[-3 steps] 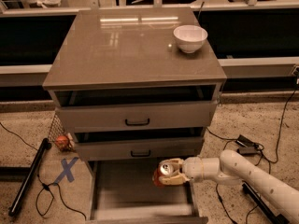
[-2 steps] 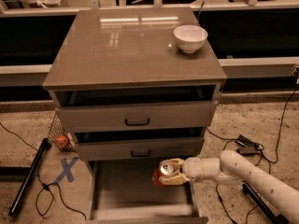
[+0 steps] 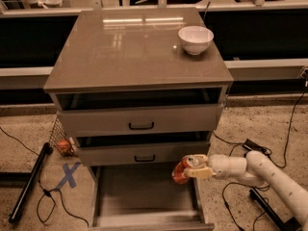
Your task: Pick coke can from bottom drawer and place on counter
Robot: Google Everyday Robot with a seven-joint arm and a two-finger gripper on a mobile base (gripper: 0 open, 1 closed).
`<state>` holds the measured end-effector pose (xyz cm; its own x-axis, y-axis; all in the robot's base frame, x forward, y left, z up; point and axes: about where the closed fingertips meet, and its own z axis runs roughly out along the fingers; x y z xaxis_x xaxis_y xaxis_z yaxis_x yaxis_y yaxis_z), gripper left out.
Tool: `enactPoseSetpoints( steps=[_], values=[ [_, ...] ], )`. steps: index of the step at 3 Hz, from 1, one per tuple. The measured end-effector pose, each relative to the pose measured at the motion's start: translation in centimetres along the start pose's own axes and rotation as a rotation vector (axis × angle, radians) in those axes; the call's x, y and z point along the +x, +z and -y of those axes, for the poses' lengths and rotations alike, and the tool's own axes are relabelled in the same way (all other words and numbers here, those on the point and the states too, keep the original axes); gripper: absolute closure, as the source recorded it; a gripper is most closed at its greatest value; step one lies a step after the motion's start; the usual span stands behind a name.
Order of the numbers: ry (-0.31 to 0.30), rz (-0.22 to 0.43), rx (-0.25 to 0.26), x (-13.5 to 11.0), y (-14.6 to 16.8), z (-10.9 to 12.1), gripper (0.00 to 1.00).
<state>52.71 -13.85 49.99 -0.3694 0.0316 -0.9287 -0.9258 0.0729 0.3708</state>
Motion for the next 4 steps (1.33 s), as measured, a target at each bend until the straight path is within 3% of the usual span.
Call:
enactPoseSetpoints(
  steps=[1, 2, 3, 4],
  values=[
    [0.01, -0.053, -0.008, -5.5, -6.0, 0.6, 1.0],
    [-0.061, -0.119, 0.002, -11.4, -10.2, 1.0, 1.0],
    [-0.059, -0.119, 0.001, -11.4, -10.1, 1.0, 1.0],
    [-0.108, -0.174, -0.027, -14.3, -8.7, -0.7, 1.0]
  ],
)
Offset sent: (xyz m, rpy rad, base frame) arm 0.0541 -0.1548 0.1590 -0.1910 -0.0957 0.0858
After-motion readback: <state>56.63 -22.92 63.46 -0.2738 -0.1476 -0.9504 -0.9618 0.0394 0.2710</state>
